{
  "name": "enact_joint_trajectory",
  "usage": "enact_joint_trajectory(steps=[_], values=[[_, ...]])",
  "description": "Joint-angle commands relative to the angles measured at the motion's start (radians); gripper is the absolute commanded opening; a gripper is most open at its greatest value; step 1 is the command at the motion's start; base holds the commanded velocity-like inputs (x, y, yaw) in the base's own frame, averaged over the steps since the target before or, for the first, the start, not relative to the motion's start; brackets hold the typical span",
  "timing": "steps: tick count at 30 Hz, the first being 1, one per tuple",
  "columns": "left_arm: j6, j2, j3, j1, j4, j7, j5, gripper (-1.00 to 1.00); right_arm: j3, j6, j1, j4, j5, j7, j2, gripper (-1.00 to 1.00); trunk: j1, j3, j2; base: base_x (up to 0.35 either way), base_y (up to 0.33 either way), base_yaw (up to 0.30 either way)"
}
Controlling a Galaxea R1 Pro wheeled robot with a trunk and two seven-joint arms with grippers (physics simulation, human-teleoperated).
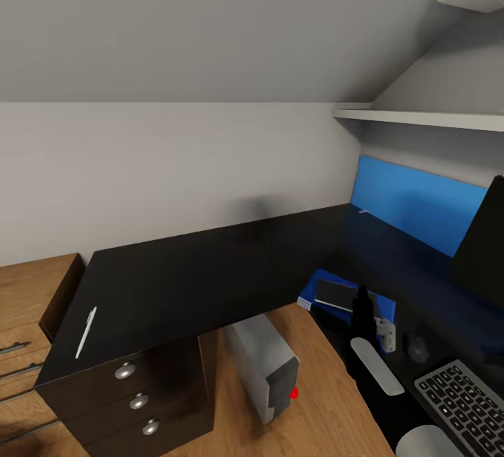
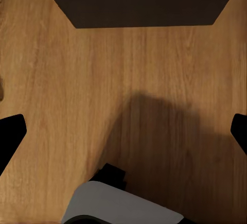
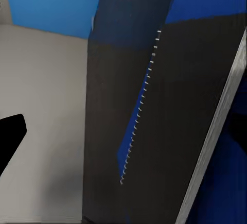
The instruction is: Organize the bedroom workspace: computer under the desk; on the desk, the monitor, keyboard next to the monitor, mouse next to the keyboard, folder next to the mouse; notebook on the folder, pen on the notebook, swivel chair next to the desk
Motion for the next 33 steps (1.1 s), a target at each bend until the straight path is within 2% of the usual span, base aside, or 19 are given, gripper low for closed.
enact_joint_trajectory(steps=[1, 15, 17, 18, 20, 21, 28, 33], values=[[-0.004, 0.001, -0.004, 0.0, -0.002, 0.005, 0.01, 1.0, 0.005, -0.006, -0.001, -0.001, -0.001, -0.007, -0.002, 1.0, 0.0, -0.001, -0.001, -0.271, 0.0, 0.0], [-0.004, 0.001, -0.004, 0.0, -0.002, 0.005, 0.01, 1.0, 0.012, -0.005, -0.001, -0.005, -0.001, -0.003, -0.001, 1.0, 0.0, -0.001, -0.001, -0.033, 0.0, 0.0], [-0.004, 0.001, -0.004, 0.0, -0.002, 0.006, 0.01, 1.0, 0.029, -0.004, -0.001, -0.006, 0.0, -0.001, -0.001, 1.0, 0.0, -0.001, -0.001, 0.0, 0.0, 0.0], [-0.004, 0.002, -0.004, 0.0, -0.002, 0.006, 0.01, 1.0, 0.049, -0.003, -0.001, -0.008, 0.0, 0.0, -0.001, 1.0, 0.0, -0.001, -0.001, 0.0, 0.0, 0.0], [-0.004, 0.002, -0.004, 0.0, -0.002, 0.006, 0.011, 1.0, 0.133, -0.005, 0.0, -0.06, 0.0, 0.003, -0.001, 1.0, 0.0, -0.001, -0.001, 0.0, 0.0, 0.0], [-0.004, 0.002, -0.004, 0.0, -0.002, 0.006, 0.011, 1.0, 0.162, -0.005, 0.003, -0.075, 0.0, 0.003, 0.0, 1.0, 0.0, -0.001, -0.001, 0.0, 0.0, 0.0], [-0.001, 0.002, -0.004, 0.0, -0.002, 0.006, 0.012, 1.0, 0.24, -0.007, 0.005, -0.087, 0.001, 0.001, 0.004, 1.0, -0.023, 0.018, 0.041, 0.0, 0.0, 0.05], [-0.001, 0.002, -0.004, 0.0, -0.001, 0.006, 0.012, 1.0, 0.259, -0.007, 0.005, -0.089, 0.001, 0.0, 0.012, 1.0, -0.043, 0.034, 0.076, 0.0, 0.0, 0.197]])
